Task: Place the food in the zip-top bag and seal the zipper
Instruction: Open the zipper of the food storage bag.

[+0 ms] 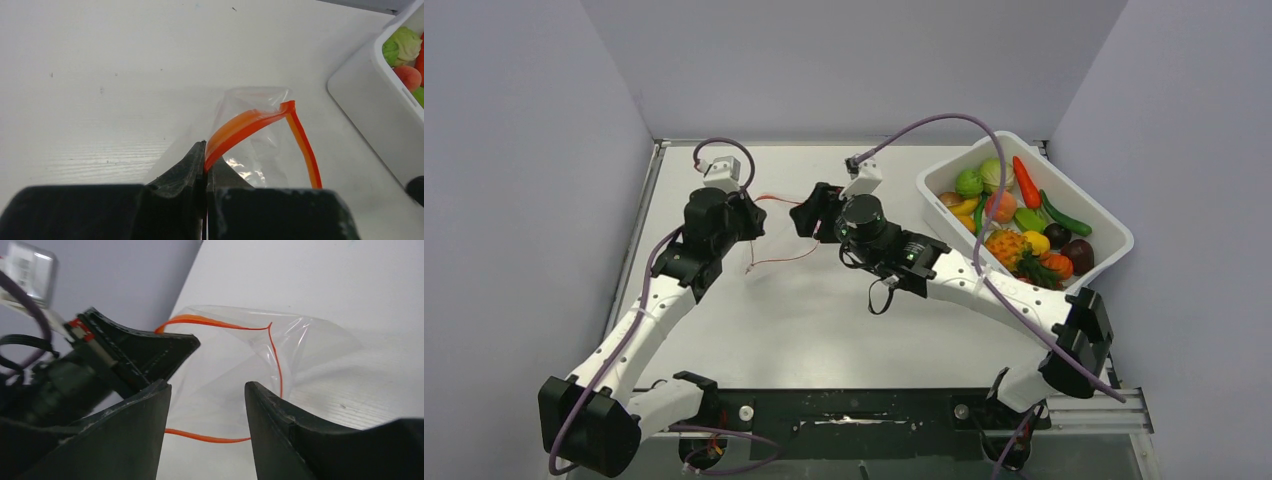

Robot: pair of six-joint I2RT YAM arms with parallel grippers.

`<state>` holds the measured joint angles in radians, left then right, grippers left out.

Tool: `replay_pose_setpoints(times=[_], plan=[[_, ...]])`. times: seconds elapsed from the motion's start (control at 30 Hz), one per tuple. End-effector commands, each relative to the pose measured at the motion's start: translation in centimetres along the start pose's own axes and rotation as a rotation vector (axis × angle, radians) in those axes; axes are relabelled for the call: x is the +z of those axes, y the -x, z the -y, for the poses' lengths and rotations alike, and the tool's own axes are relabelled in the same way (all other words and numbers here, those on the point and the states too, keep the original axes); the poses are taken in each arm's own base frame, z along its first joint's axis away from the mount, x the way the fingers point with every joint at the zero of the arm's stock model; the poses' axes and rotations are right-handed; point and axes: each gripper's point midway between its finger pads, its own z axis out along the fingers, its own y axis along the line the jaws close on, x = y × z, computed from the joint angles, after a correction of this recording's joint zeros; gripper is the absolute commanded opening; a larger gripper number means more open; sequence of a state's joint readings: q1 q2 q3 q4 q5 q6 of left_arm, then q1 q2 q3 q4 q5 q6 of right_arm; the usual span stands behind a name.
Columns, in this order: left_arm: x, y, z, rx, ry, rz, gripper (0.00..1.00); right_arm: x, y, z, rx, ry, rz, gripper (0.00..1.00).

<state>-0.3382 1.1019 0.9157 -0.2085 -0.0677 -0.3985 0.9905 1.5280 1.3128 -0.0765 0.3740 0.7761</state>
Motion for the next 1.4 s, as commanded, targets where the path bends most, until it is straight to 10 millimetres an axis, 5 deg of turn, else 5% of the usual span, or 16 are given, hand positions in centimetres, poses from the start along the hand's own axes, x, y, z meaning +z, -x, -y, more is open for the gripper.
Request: replay_pose_setpoints(times=[0.0,0.17,0.43,0.63,0.87,1.0,1.13,1.37], plan=[[-0.4,3.0,1.0,-0.035,-0.045,0.122,0.0,-2.9,4.7,-3.5,0.199,0.147,0.098,0.57],[-0.6,4.1,1.2,-0.034,-0.042,0.152,0.0,-3.1,4.3,-0.6,0.192,0.016,0.112,0.63],[-1.0,7.6,2.8,0.033,-0.091,0.256,0.0,0.0,2.2,4.0,0.255,-0.17,0.08,0.68],[-1.8,8.2,2.6,0.06,-0.084,0.291,0.0,3.7,1.5,4.5,0.2,-0.069,0.012,0.46],[-2.0,6.5,1.5,0.058,-0.062,0.266,0.0,4.7,-0.5,6.7,0.216,-0.018,-0.053,0.26],[-1.9,5.2,0.9,0.05,-0.046,0.235,0.0,4.0,0.0,8.4,0.159,-0.05,-0.04,0.27],[-2.0,5.1,0.8,0.072,-0.023,0.202,0.0,1.5,2.2,6.5,0.0,0.095,-0.038,0.44],[-2.6,5.0,0.5,0.103,-0.018,0.197,0.0,-3.6,5.8,5.4,-0.104,0.206,0.031,0.57]])
